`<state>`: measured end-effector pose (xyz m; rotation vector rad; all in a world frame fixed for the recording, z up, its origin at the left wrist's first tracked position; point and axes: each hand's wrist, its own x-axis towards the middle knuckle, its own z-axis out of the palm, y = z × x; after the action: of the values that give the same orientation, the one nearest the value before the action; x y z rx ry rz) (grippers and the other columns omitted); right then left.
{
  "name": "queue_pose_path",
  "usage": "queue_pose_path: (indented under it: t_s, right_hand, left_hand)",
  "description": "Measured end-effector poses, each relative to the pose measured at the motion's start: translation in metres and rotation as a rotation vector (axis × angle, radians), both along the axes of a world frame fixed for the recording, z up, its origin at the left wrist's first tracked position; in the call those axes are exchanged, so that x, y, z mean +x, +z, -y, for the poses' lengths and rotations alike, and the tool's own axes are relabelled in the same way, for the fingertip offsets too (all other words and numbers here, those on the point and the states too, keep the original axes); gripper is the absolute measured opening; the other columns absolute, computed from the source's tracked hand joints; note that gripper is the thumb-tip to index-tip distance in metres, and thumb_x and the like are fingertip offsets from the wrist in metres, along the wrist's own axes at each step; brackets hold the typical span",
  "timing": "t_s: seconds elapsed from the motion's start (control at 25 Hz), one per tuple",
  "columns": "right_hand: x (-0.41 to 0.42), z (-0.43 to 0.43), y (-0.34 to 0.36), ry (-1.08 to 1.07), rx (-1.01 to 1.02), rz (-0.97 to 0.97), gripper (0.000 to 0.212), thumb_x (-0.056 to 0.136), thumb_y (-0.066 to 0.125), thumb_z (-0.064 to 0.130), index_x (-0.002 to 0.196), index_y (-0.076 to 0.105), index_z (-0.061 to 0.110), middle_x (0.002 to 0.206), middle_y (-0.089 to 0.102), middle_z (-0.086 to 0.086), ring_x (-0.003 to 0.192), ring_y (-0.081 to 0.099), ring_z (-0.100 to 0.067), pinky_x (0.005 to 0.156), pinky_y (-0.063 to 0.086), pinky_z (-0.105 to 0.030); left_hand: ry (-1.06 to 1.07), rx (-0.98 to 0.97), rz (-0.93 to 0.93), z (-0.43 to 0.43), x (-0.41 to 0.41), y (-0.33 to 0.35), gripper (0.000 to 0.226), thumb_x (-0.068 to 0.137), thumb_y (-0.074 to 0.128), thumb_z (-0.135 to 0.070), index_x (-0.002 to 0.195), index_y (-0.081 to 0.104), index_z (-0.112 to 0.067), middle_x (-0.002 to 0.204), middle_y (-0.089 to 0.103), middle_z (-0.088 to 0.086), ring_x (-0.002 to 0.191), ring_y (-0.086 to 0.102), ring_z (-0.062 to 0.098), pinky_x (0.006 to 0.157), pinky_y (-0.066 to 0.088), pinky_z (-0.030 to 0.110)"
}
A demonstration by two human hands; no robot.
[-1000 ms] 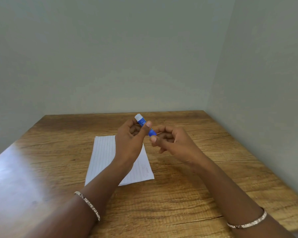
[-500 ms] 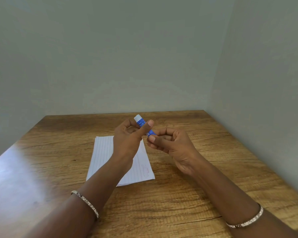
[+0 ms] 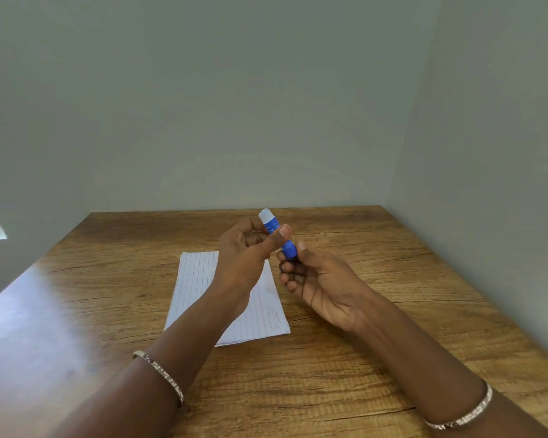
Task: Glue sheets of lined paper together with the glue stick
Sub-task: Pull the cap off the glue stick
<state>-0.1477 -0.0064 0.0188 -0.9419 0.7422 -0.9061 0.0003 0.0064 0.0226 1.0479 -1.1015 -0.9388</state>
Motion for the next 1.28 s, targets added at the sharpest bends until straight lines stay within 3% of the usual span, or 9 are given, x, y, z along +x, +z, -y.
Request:
queue_pose_path:
  t_s: [0.12, 0.2, 0.32, 0.44, 0.6, 0.92, 1.04, 1.12, 1.28]
  right_hand:
    - [0.001, -0.001, 0.000, 0.030, 0.000, -0.034, 0.044, 0.108, 0.041, 0.038, 0.092, 0.066, 0.005, 0.072, 0.061, -0.008, 0.062, 0.060, -0.016, 0.065, 0.046, -0.028]
    - [0.002, 0.000, -0.002, 0.021, -0.065, -0.093, 0.049, 0.108, 0.040, 0.043, 0.103, 0.069, 0.004, 0.076, 0.065, -0.010, 0.063, 0.063, -0.016, 0.063, 0.047, -0.028]
    - [0.005, 0.001, -0.007, -0.025, -0.197, -0.176, 0.044, 0.096, 0.060, 0.046, 0.118, 0.065, 0.008, 0.083, 0.072, -0.007, 0.069, 0.066, -0.014, 0.061, 0.049, -0.027]
    - [0.005, 0.003, -0.012, -0.080, -0.306, -0.184, 0.040, 0.090, 0.072, 0.029, 0.121, 0.064, 0.005, 0.090, 0.076, -0.008, 0.073, 0.068, -0.013, 0.064, 0.051, -0.026]
    - [0.004, 0.005, -0.015, -0.125, -0.356, -0.158, 0.027, 0.096, 0.067, 0.018, 0.118, 0.067, 0.001, 0.090, 0.076, -0.013, 0.074, 0.069, -0.014, 0.063, 0.052, -0.024]
    - [0.005, 0.002, -0.010, -0.054, -0.274, -0.159, 0.041, 0.104, 0.051, 0.037, 0.106, 0.074, 0.004, 0.085, 0.076, -0.009, 0.071, 0.069, -0.012, 0.065, 0.052, -0.023]
    - [0.006, 0.001, -0.009, -0.105, -0.309, -0.165, 0.035, 0.089, 0.071, 0.034, 0.116, 0.072, 0.011, 0.096, 0.079, -0.011, 0.078, 0.071, -0.014, 0.073, 0.056, -0.029]
    - [0.004, 0.002, -0.010, -0.171, -0.320, -0.139, 0.048, 0.074, 0.083, 0.024, 0.118, 0.068, 0.012, 0.101, 0.079, -0.016, 0.085, 0.075, -0.019, 0.079, 0.059, -0.032]
    - [-0.001, 0.005, -0.011, -0.244, -0.349, -0.076, 0.037, 0.072, 0.085, 0.009, 0.105, 0.070, 0.003, 0.097, 0.078, -0.017, 0.085, 0.075, -0.023, 0.074, 0.062, -0.027]
  left_hand:
    - [-0.010, -0.017, -0.006, 0.000, 0.001, 0.000, 0.038, 0.076, 0.079, -0.034, 0.103, 0.068, -0.010, 0.097, 0.075, 0.014, 0.092, 0.071, 0.017, 0.087, 0.049, 0.034]
    - [-0.005, -0.029, -0.032, 0.001, 0.001, 0.000, 0.037, 0.076, 0.079, -0.033, 0.103, 0.068, -0.009, 0.096, 0.075, 0.017, 0.092, 0.072, 0.021, 0.084, 0.051, 0.034]
    - [0.027, -0.017, -0.038, 0.002, 0.002, 0.001, 0.041, 0.073, 0.079, -0.038, 0.103, 0.068, -0.012, 0.096, 0.076, 0.012, 0.091, 0.072, 0.018, 0.081, 0.049, 0.032]
    - [0.034, -0.016, -0.032, 0.002, 0.002, 0.000, 0.044, 0.072, 0.079, -0.039, 0.104, 0.069, -0.011, 0.095, 0.076, 0.009, 0.090, 0.072, 0.016, 0.082, 0.050, 0.031]
    - [0.022, -0.014, -0.026, 0.001, 0.001, -0.001, 0.048, 0.071, 0.079, -0.039, 0.105, 0.068, -0.008, 0.095, 0.076, 0.013, 0.086, 0.072, 0.013, 0.079, 0.049, 0.029]
    - [0.026, -0.017, -0.031, 0.003, 0.003, -0.003, 0.045, 0.072, 0.080, -0.038, 0.103, 0.068, -0.008, 0.098, 0.072, 0.021, 0.092, 0.071, 0.029, 0.092, 0.054, 0.042]
    - [0.043, -0.017, -0.038, 0.003, 0.002, -0.002, 0.044, 0.069, 0.080, -0.041, 0.101, 0.069, -0.013, 0.095, 0.075, 0.013, 0.090, 0.072, 0.020, 0.089, 0.053, 0.039]
    - [0.048, -0.008, -0.041, 0.003, 0.002, -0.001, 0.045, 0.067, 0.080, -0.042, 0.101, 0.069, -0.015, 0.093, 0.076, 0.008, 0.093, 0.073, 0.020, 0.093, 0.052, 0.041]
    - [0.026, -0.009, -0.033, 0.001, 0.000, -0.002, 0.044, 0.068, 0.079, -0.041, 0.100, 0.068, -0.012, 0.092, 0.076, 0.008, 0.091, 0.072, 0.018, 0.088, 0.051, 0.038]
